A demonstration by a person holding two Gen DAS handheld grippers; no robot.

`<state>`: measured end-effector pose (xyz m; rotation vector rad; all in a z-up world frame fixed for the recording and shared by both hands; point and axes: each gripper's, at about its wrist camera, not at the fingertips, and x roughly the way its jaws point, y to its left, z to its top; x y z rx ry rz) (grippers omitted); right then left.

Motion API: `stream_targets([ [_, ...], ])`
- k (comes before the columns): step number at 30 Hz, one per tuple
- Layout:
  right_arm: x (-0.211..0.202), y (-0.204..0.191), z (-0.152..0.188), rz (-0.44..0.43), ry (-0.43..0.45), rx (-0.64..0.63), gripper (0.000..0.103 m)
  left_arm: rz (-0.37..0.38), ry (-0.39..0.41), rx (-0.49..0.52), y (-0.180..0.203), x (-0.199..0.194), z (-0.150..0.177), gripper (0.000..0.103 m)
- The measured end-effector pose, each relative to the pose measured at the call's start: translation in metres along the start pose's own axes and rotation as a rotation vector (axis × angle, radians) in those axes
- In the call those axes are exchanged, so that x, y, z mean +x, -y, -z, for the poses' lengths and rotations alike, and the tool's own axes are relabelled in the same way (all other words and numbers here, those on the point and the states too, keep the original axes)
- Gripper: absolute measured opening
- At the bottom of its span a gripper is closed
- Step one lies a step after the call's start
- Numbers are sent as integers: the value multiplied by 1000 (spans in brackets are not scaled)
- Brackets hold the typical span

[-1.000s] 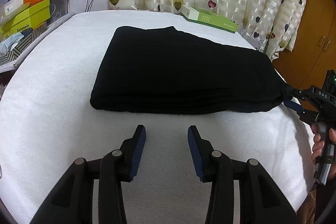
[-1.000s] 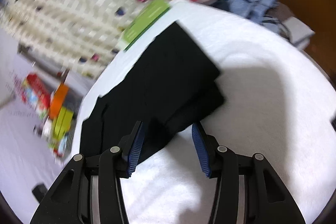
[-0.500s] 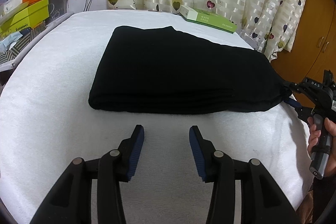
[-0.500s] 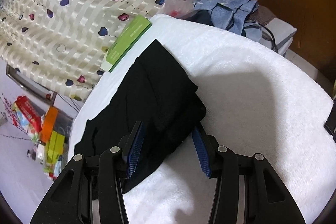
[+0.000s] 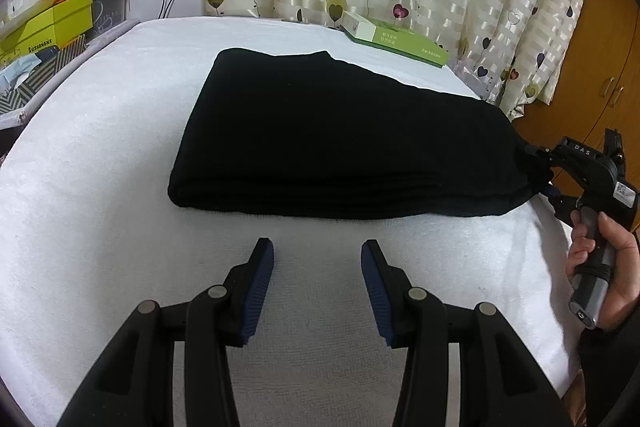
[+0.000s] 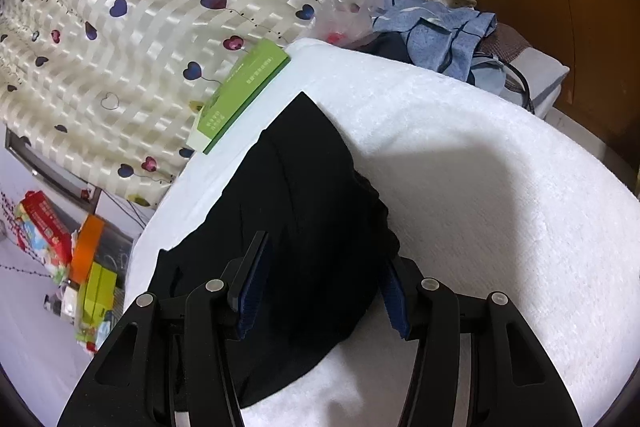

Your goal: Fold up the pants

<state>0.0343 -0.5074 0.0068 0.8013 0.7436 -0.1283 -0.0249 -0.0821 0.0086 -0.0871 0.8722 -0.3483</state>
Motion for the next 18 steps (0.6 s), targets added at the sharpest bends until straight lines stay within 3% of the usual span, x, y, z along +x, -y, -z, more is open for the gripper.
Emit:
stream_targets([
  [1, 1, -1, -1, -1, -7, -9, 36, 0, 0, 0, 0, 0, 0, 48],
  [4, 2, -2, -4, -20, -20, -25, 27, 3, 1, -2, 0, 0, 0, 49],
  [11, -15, -31, -11, -125, -7, -120, 22, 11, 1, -7, -2, 0, 0, 49],
  [18, -25, -100, -6, -235, -23, -304, 22, 11, 2, -7, -2, -1, 0, 49],
])
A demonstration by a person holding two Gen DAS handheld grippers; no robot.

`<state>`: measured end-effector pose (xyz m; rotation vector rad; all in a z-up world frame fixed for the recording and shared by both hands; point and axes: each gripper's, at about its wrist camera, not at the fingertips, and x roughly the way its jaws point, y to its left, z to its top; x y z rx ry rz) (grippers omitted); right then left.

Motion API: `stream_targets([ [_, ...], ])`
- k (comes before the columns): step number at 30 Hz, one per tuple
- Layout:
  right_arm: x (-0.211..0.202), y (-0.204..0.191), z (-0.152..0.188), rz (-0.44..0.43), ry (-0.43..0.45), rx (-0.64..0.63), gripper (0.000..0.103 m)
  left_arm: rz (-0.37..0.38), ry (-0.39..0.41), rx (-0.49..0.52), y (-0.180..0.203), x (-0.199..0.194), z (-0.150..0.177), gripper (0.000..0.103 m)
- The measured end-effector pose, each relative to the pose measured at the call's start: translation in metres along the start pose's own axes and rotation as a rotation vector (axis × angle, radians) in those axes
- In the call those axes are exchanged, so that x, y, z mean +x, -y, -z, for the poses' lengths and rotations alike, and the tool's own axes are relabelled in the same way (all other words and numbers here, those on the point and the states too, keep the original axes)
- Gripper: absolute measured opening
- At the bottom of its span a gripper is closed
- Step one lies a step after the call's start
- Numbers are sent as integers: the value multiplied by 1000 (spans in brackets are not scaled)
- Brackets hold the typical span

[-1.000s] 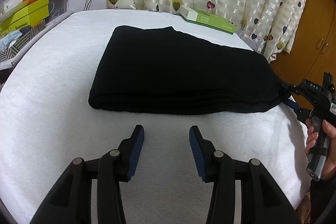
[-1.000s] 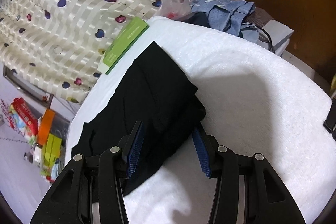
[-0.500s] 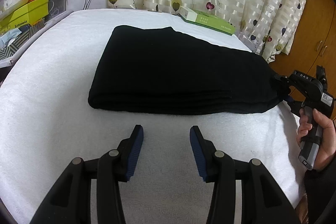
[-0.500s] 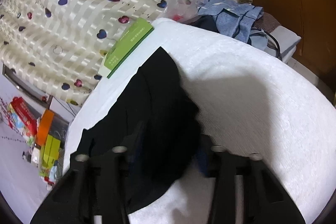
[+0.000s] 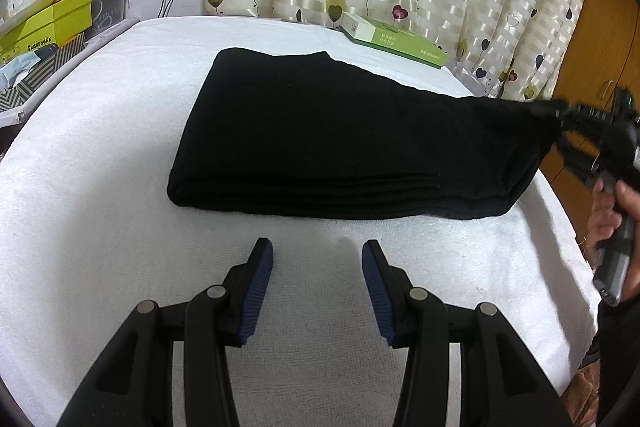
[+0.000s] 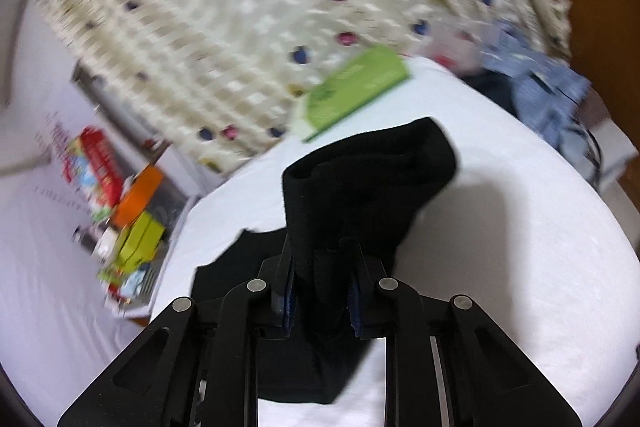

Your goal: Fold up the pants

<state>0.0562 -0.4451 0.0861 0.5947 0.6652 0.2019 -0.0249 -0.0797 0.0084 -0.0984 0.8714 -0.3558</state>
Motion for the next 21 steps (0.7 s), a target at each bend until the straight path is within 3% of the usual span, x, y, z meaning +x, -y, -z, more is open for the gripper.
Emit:
stream_targets([
  [4, 9, -38, -1, -49, -23, -96, 22, 5, 3, -14, -2, -1, -1, 49],
  [11, 31, -93, 11, -122, -74, -236, 22, -52, 44, -60, -19, -10, -7, 49],
  [17, 60, -133, 33, -178, -149, -325, 22, -98, 60, -108, -43, -12, -10, 49],
  [21, 91, -156, 62, -213, -243, -375, 22, -112, 60, -137, -54, -11, -9, 49],
])
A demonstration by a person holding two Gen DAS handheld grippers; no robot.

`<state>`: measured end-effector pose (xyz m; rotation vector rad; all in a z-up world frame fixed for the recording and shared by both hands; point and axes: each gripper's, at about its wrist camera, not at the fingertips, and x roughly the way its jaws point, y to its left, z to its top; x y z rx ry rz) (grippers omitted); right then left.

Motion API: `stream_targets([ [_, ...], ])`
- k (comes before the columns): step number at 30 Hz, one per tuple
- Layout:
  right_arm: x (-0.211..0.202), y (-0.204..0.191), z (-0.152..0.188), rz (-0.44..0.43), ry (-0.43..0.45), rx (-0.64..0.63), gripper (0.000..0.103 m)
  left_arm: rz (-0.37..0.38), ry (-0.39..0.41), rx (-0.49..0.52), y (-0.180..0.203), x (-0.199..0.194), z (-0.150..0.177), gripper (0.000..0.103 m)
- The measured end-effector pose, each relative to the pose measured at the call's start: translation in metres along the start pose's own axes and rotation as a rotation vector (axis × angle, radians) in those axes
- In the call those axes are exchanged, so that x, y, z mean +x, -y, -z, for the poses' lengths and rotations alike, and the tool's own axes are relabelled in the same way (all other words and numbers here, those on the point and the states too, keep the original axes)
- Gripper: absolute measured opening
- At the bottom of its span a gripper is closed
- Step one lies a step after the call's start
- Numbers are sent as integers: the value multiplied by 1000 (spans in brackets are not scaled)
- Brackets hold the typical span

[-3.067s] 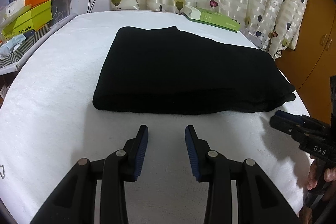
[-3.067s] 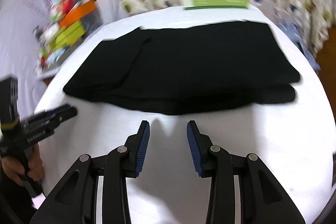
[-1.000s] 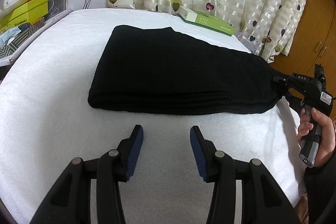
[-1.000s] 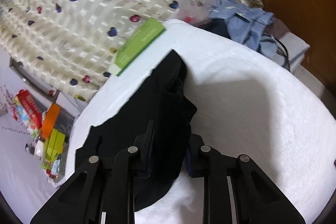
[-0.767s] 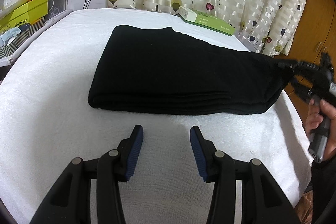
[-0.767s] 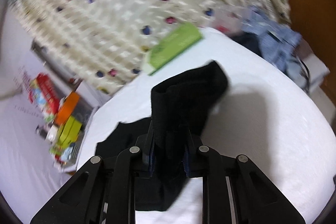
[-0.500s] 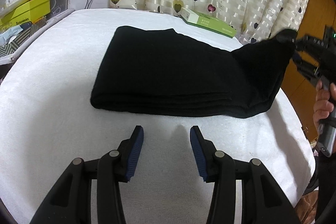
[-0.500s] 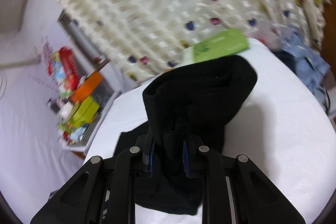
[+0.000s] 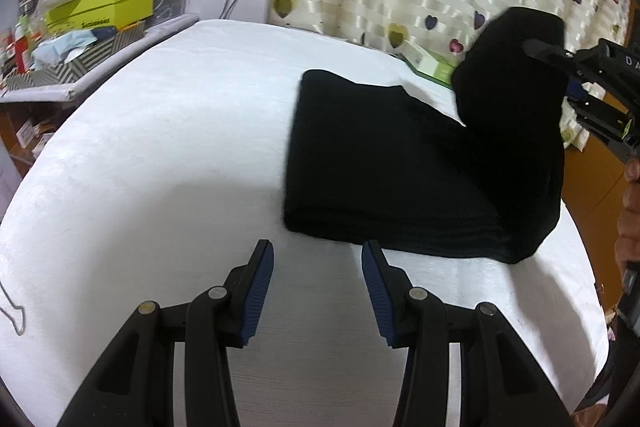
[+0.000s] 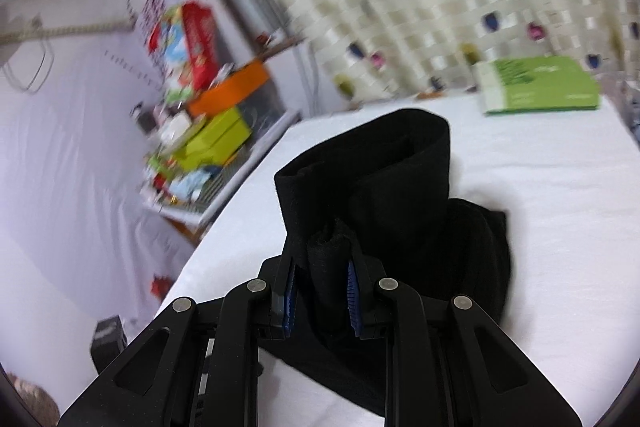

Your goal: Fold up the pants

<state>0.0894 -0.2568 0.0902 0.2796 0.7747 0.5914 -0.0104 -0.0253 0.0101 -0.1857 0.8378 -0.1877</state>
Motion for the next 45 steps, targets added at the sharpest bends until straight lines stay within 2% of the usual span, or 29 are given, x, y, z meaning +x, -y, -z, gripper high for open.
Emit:
stream_targets([
  [6, 54, -21, 28, -7, -148, -70, 23, -17, 6, -25, -11, -3, 1, 49],
  [9, 69, -15, 39, -14, -215, -63, 31, -23, 7, -36, -16, -4, 1, 49],
  [13, 63, -19, 49, -70, -215, -91, 48, -31, 14, -50, -24, -9, 1, 49],
  [16, 52, -26, 56, -132, -231, -120, 49, -32, 27, -65, -30, -14, -2, 49],
  [19, 31, -19, 58, -171, -195, -114, 49, -35, 52, -85, -38, -21, -8, 49],
  [23, 8, 6, 57, -77, -104, -61, 48, -25, 85, -95, -39, -27, -24, 49],
  [24, 2, 17, 57, -29, -81, -40, 43, -22, 90, -90, -37, -27, -27, 49],
  [25, 0, 22, 56, -6, -75, -29, 33, -17, 95, -83, -34, -27, -33, 49],
  [29, -1, 46, 63, 101, -92, 9, 25, 24, 120, -28, -10, -26, -49, 49],
  [32, -2, 51, 69, 95, -100, 3, 24, 66, 123, 35, 14, -20, -55, 49],
  [35, -4, 48, 66, 93, -133, -44, 24, 72, 99, 105, 33, -6, -51, 49],
  [39, -13, 52, 65, 81, -128, -57, 24, 32, 0, 143, 35, 23, -35, 49],
  [43, -20, 55, 59, 115, -79, -54, 24, 49, 25, 144, 31, 18, -30, 50],
  [45, -11, 58, 65, 171, -140, -80, 24, 48, 27, 145, 30, 14, -29, 50],
])
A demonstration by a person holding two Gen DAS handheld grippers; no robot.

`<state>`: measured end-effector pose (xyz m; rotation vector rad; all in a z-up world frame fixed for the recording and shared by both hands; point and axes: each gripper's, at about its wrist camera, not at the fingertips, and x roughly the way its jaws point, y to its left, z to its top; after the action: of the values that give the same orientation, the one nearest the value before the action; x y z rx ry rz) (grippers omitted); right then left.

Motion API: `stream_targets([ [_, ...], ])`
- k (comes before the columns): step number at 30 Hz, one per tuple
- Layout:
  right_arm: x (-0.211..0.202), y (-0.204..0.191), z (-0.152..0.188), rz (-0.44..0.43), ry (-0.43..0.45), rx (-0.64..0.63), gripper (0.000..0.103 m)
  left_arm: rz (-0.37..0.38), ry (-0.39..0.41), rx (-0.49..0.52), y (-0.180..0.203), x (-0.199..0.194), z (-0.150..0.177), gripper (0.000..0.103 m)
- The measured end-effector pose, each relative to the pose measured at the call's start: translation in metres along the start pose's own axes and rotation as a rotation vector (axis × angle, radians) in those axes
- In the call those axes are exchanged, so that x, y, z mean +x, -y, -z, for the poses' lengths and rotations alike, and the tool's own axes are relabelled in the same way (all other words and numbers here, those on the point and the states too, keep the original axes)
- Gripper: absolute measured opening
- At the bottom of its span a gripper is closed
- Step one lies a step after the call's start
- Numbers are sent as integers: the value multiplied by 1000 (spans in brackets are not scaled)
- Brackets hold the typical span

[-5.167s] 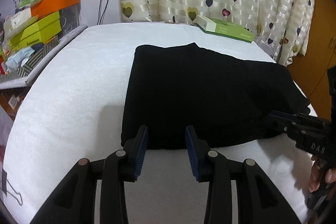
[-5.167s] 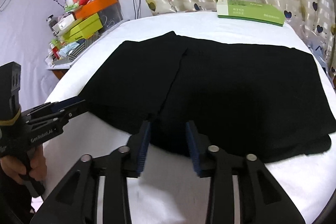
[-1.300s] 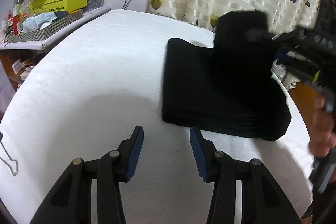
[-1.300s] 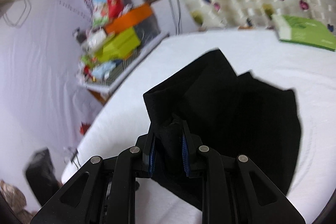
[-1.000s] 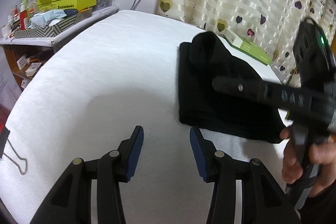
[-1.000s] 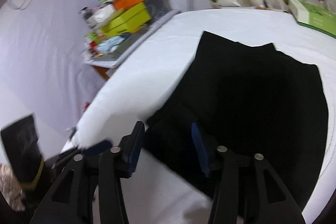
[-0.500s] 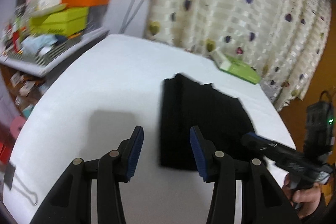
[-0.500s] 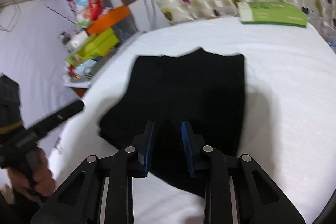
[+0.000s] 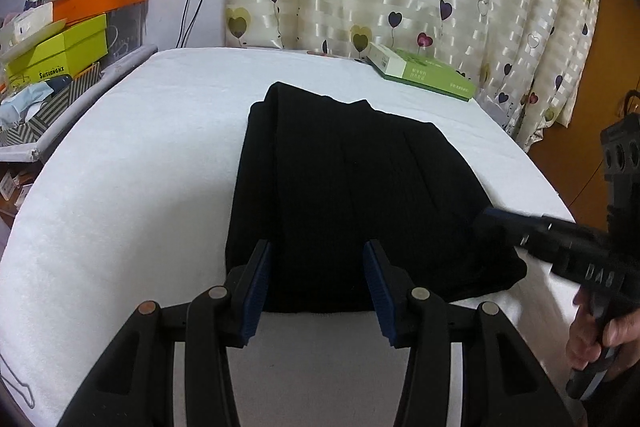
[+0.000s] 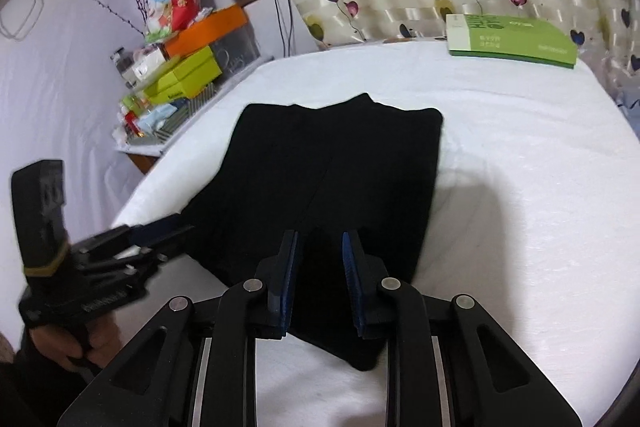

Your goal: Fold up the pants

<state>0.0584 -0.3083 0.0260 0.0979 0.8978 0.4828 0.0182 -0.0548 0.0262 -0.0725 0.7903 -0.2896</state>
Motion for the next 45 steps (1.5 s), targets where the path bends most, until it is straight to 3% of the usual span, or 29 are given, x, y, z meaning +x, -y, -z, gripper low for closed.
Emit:
stream_targets([
  [13, -19, 1, 18, 78, 37, -44, 24, -36, -6, -19, -8, -12, 7, 49],
  [18, -22, 5, 21, 99, 31, -27, 28, -23, 36, -34, -4, -29, 3, 49],
  [23, -33, 1, 24, 112, 44, -41, 28, -10, 38, 21, 14, -26, 1, 49],
  [26, -41, -1, 29, 100, 49, -38, 29, -21, 12, 30, 16, -17, 4, 49],
  [29, -49, -2, 35, 92, 52, -28, 40, -20, -9, 18, 14, -17, 9, 49],
  [39, -51, -21, 54, 71, 15, -60, 40, -54, -17, 24, 18, -37, 28, 49],
  [45, -52, -4, 42, 45, 33, 2, 40, -63, -22, 24, 21, -37, 30, 49],
])
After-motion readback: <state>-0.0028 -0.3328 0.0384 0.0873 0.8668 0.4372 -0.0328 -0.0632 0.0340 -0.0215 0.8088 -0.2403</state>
